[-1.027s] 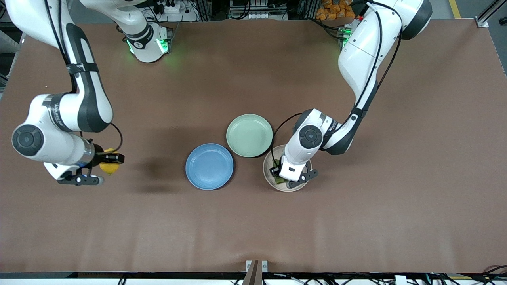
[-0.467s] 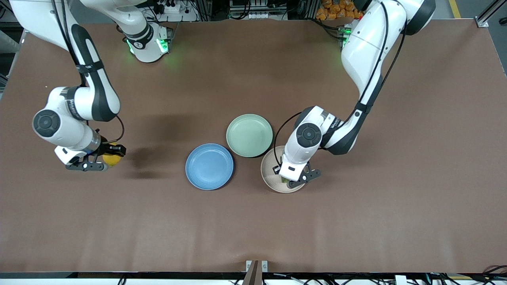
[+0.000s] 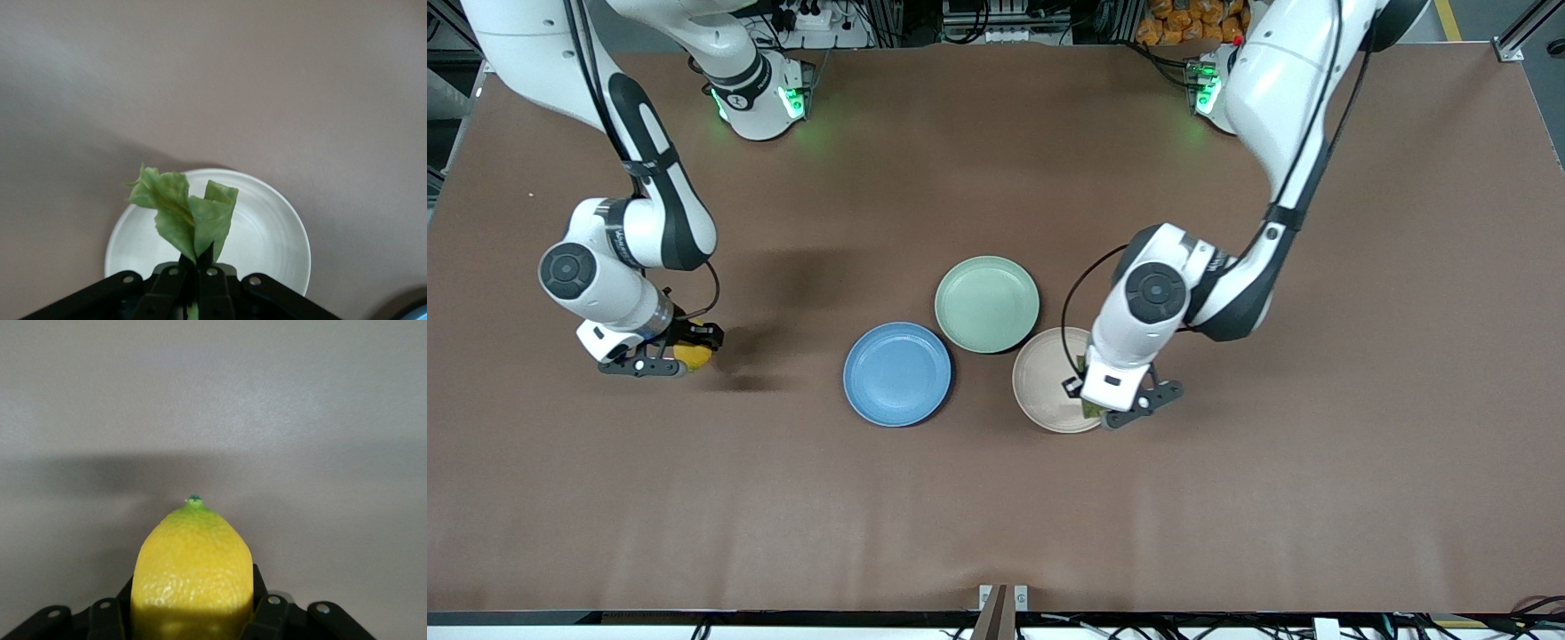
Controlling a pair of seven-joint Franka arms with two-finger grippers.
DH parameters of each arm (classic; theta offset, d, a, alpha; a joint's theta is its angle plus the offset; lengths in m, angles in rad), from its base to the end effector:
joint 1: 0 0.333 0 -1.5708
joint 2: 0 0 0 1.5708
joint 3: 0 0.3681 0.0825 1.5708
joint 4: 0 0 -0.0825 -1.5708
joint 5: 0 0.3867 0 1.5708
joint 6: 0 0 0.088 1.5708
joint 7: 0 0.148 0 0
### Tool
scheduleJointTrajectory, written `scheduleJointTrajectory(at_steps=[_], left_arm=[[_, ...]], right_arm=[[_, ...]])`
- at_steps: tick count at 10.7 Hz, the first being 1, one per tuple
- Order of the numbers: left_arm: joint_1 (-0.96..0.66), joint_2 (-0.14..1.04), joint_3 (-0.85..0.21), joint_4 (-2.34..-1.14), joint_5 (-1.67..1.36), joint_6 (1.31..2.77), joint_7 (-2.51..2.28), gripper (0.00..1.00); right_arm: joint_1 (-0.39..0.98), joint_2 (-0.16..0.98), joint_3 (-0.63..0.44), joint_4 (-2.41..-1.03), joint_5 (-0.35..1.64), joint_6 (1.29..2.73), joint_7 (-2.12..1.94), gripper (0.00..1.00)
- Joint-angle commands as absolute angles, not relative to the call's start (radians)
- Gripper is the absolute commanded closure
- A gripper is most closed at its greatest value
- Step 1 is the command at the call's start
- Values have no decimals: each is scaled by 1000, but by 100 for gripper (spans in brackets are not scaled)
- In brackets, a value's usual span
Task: Pick lemon and lettuce from blue and beige plates
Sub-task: 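Lift the lettuce with the left gripper while the right gripper lowers the lemon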
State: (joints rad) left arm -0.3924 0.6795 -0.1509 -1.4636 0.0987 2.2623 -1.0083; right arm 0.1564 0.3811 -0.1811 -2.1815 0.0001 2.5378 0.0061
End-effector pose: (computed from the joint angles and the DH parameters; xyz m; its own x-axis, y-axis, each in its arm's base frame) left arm 0.6735 -0.3744 0.2951 0.8992 0.4336 0.0583 0.4255 -0.8978 0.1136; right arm 0.5790 -0.0146 0.2189 0.9996 -0.0194 -0.0187 -0.0181 -0.9976 0.0670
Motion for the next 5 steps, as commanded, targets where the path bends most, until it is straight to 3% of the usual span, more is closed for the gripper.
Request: scheduleJointTrajectory(at_steps=[1, 5], left_arm=[[-359, 644, -152, -1482, 126, 2211, -941, 100], [-281, 631, -135, -1483, 126, 2181, -771, 100]], right_arm=[[166, 411, -175, -2187, -6, 2589, 2, 64], [173, 459, -175, -2187, -6, 2658, 3, 61]])
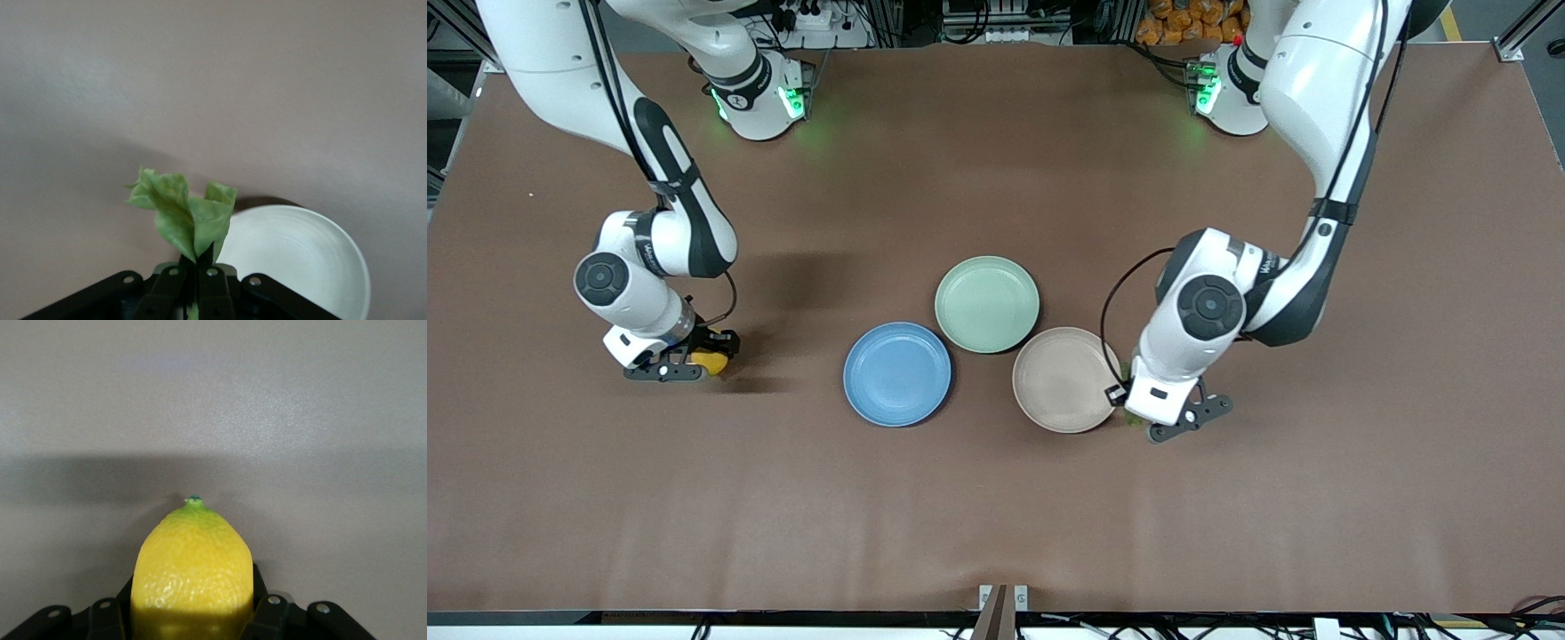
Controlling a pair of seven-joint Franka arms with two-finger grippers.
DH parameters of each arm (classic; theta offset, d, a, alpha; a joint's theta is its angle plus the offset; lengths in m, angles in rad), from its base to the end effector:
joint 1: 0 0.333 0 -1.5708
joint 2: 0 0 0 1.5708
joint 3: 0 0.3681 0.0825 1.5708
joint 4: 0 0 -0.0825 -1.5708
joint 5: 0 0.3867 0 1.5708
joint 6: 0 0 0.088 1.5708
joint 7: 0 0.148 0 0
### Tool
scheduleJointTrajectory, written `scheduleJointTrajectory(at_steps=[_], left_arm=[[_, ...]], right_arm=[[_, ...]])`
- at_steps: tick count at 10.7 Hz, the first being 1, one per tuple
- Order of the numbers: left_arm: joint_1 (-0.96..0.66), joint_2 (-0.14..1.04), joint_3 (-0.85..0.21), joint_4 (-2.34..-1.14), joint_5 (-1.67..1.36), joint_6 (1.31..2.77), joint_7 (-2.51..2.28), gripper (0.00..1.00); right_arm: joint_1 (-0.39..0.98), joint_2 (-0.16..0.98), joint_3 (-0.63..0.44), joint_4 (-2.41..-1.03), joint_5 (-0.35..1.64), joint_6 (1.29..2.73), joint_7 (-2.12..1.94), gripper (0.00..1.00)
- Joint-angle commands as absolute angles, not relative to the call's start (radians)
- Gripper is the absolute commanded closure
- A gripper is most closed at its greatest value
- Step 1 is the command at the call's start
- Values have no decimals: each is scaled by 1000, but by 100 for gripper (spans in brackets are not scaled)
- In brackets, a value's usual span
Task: Pick lemon and lettuce from blue and beige plates
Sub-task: 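Lift the lettuce with the left gripper while the right gripper lowers the lemon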
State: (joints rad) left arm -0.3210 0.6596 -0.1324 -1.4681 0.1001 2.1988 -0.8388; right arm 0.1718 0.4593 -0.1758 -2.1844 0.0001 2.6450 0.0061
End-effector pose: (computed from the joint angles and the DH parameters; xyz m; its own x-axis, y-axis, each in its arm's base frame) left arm 0.6950 -0.3107 0.3007 0.9339 0.3534 0.0548 0.3506 -0.9349 0.0546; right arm 0.5835 -0.0036 0.1822 0.9999 0.0083 0.0079 0.0077 -0.9970 0.0774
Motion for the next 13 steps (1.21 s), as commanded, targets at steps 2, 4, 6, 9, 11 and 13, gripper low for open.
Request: scheduleJointTrajectory(at_steps=[2, 4, 6, 9, 11, 13], left_arm=[[-226, 627, -137, -1486, 126, 2152, -642, 100], [-161, 632, -137, -1493, 124, 2143, -496, 100], [-111, 640, -137, -1494, 126, 2126, -367, 100], [-61, 655, -135, -1517, 126, 2120, -237, 100], [-41, 655, -135, -1520, 126, 2120, -215, 1], [-40, 643, -137, -1551, 124, 2117, -229, 0]], right_arm=[[175, 460, -175, -2187, -6, 2658, 3, 43], [179, 453, -175, -2183, -6, 2642, 3, 0], [190, 437, -175, -2162, -6, 2617, 3, 0], [190, 390, -175, -2039, -12, 2369, 0, 0], [190, 368, -175, -1950, -12, 2225, 3, 0], [190, 313, -175, -1937, -14, 2181, 2, 0]])
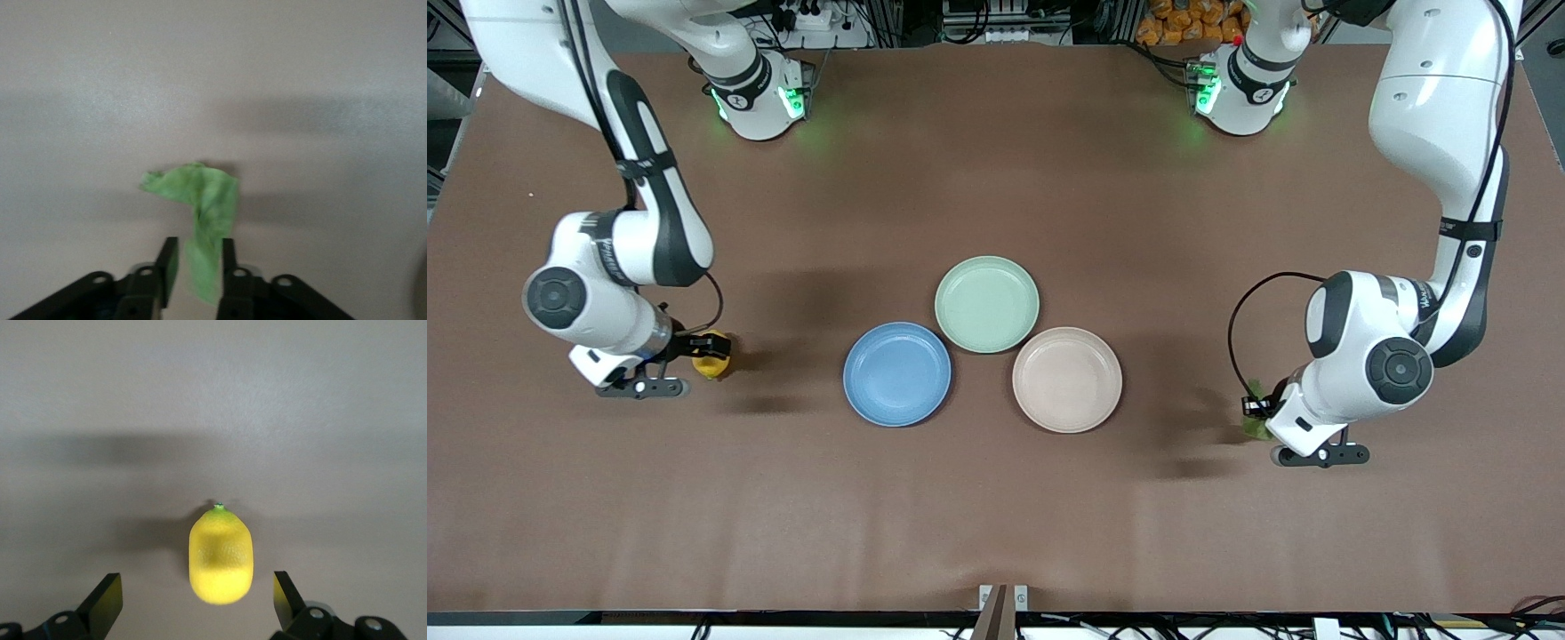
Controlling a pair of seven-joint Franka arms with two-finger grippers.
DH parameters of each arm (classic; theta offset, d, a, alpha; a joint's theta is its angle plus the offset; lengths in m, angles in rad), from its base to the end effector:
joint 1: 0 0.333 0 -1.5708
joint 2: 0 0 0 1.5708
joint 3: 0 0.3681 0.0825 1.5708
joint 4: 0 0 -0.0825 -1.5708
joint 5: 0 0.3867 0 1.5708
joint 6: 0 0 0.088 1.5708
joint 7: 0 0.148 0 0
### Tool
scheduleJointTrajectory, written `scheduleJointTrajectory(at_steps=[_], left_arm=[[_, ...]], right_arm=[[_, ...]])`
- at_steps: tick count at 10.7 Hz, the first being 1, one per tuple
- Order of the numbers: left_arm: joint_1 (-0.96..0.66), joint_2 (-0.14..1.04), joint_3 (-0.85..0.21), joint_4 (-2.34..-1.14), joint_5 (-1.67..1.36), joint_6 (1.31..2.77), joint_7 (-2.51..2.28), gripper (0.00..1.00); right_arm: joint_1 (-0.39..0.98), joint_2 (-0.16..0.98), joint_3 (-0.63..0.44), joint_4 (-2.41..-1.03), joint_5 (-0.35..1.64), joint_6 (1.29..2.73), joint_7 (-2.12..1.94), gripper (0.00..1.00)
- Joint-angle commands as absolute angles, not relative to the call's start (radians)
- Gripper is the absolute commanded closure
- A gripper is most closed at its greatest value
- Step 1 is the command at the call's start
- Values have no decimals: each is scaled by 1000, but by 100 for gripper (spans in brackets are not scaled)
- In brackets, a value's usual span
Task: Pick lemon and lettuce from blue and beige plates
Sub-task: 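Open the right gripper on the lemon while the left gripper releases the lettuce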
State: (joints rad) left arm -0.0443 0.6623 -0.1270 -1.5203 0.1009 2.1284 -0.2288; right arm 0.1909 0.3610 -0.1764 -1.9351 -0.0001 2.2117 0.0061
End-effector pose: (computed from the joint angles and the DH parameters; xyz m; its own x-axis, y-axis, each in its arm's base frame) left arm 0.7284 -0.1032 0.2682 0.9986 0.0270 -0.0458 0.0263 -0.9995 -0.0157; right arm 0.6265 0.0141 0.3018 0.9968 0.0146 -0.0787 0.0196 -0.9979 0.0625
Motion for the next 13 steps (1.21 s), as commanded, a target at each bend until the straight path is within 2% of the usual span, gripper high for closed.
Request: scheduleJointTrajectory(at_steps=[1, 3, 7, 8, 10, 13], left_arm=[[-35, 617, -138, -1580, 123, 2118, -232, 0], [-28, 534, -144, -1702, 109, 2134, -239, 0], [-9, 228, -129, -2148, 86, 2342, -229, 0], [-12, 159, -118, -2216, 68, 2359, -222, 0], [-15, 62, -118, -2275, 58, 2358, -224, 0], [-24, 22, -120, -2235, 58, 2356, -222, 0]], right_arm=[[190, 284, -175, -1933, -14, 2157, 2, 0], [178, 240, -170, -1907, -11, 2094, 0, 0], [95, 123, -80, -1893, -3, 1999, -6, 0], [86, 97, -72, -1891, 0, 1979, -5, 0], [55, 75, -48, -1846, 3, 1907, -5, 0], [29, 75, -21, -1697, 3, 1732, -6, 0]])
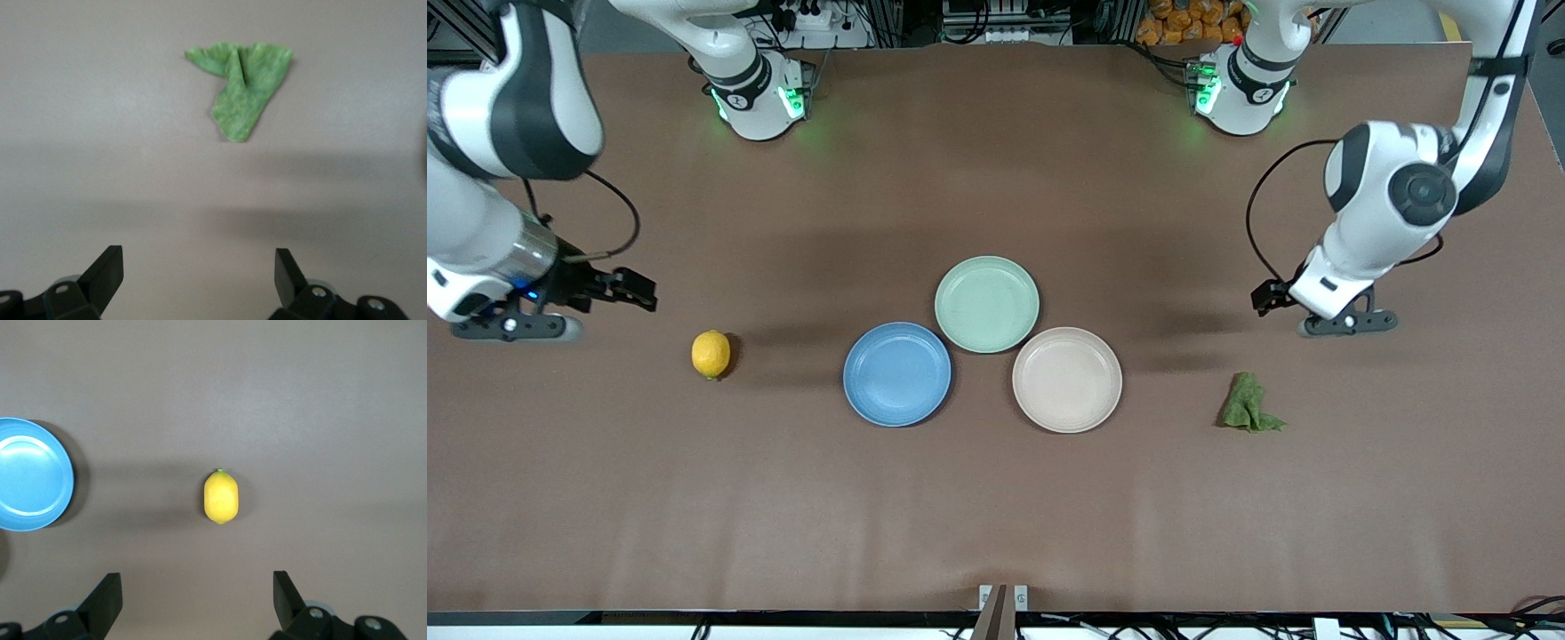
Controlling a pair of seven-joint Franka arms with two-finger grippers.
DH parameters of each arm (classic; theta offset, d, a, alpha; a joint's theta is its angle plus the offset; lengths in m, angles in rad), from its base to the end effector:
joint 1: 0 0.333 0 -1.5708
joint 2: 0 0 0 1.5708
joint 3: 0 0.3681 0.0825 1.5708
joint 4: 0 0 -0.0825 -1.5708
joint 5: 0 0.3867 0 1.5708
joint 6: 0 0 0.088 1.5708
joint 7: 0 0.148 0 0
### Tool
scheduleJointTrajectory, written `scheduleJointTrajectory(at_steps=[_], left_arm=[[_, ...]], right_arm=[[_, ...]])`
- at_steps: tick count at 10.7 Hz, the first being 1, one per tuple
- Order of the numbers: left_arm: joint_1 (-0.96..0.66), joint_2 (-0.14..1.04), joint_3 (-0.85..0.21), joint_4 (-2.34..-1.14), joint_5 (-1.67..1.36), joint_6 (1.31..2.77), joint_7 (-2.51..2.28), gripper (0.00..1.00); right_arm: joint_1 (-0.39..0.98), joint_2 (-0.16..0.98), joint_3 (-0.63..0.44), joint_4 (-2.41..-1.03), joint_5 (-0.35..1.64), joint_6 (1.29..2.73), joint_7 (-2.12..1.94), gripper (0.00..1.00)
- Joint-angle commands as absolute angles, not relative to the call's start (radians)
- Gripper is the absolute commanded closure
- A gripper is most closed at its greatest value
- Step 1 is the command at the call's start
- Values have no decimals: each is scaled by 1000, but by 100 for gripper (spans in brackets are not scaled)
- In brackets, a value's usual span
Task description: Pick lemon and lettuce from blue and beige plates
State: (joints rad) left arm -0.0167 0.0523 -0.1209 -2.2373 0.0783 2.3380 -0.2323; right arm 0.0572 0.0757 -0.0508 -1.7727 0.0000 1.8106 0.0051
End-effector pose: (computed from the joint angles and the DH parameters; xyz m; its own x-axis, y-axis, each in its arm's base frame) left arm 0.5375 -0.0706 0.3605 0.9975 0.0408 0.0583 0.0432 -0.9983 -0.0403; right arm 0.5869 0.0045 0.5160 0.9993 0.0013 -0.0377 0.0014 -1.0000 0.0040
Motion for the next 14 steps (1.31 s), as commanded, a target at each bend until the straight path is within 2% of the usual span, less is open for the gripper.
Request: scheduleJointTrajectory(at_steps=[1, 3, 6, 7, 9, 14], left_arm=[[-23, 21, -120, -2197, 58, 2355, -215, 0], [-25, 21, -126, -2128, 61, 2341, -187, 0], [-26, 21, -126, -1961, 61, 2119, -123, 0], [-32, 26, -126, -1891, 61, 2005, -118, 0], [-29, 12, -127, -1817, 58, 1889, -117, 0], [-21, -12, -120, -1617, -21, 1653, -103, 0]], right_arm=[[29, 75, -21, -1656, 3, 1697, -6, 0], [29, 77, -25, -1582, 2, 1640, -6, 0], [40, 78, -37, -1504, -6, 1550, -5, 0], [51, 78, -50, -1481, -6, 1508, -5, 0], [77, 72, -80, -1450, -8, 1457, -2, 0], [92, 77, -103, -1442, -9, 1492, 6, 0]])
